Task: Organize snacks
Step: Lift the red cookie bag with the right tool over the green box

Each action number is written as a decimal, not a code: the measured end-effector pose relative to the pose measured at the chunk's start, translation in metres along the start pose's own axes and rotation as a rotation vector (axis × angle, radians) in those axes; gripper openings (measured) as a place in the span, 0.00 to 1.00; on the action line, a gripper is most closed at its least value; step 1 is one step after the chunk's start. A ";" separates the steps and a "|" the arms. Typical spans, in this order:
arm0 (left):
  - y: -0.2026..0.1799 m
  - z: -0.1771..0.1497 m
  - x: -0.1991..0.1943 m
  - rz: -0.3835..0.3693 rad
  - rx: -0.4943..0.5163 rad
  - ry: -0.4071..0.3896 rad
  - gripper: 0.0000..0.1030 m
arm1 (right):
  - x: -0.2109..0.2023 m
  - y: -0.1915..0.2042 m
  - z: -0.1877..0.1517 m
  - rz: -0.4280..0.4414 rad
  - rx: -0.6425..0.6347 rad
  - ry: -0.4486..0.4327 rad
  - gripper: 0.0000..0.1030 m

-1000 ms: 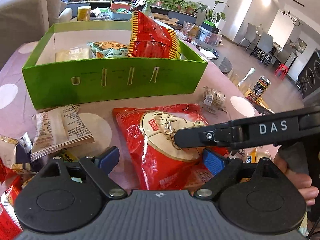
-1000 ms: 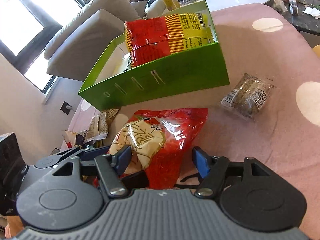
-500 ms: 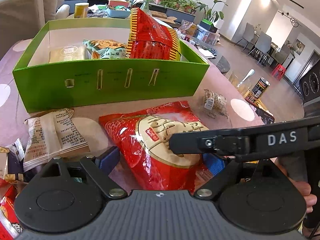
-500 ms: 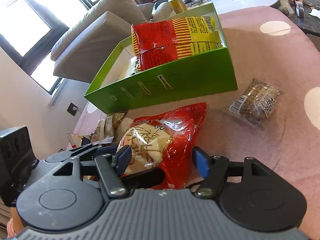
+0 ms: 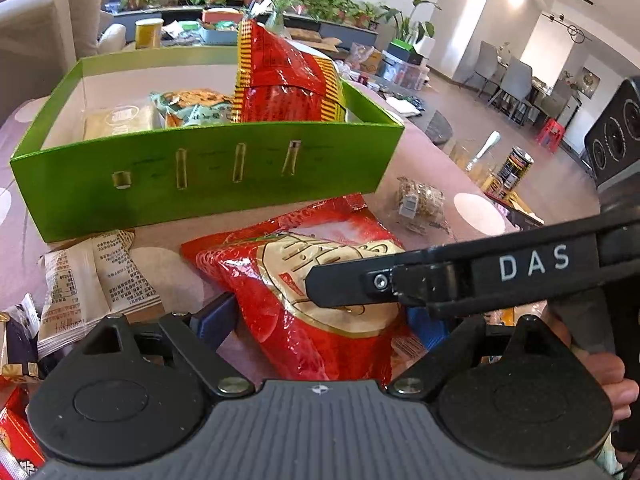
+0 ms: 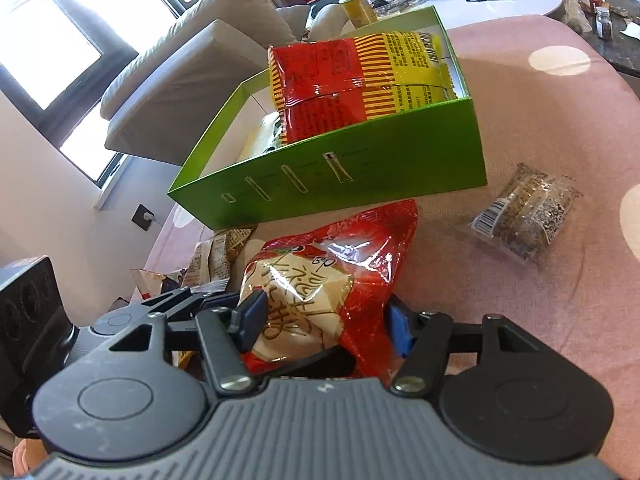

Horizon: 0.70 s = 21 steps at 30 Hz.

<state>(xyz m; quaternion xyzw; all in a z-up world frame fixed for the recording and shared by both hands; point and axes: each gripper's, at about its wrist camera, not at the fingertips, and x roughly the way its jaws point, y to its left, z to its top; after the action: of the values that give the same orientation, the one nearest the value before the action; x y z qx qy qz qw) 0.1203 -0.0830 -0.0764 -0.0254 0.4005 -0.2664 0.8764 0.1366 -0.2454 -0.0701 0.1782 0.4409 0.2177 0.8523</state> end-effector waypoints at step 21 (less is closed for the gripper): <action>-0.016 0.009 -0.026 0.015 0.048 -0.091 0.87 | -0.018 0.026 0.000 -0.010 -0.094 -0.087 0.54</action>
<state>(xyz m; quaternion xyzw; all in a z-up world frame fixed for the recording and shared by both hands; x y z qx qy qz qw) 0.1053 -0.0859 -0.0487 -0.0134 0.3539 -0.2680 0.8959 0.1223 -0.2330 -0.0452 0.1451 0.3936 0.2261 0.8791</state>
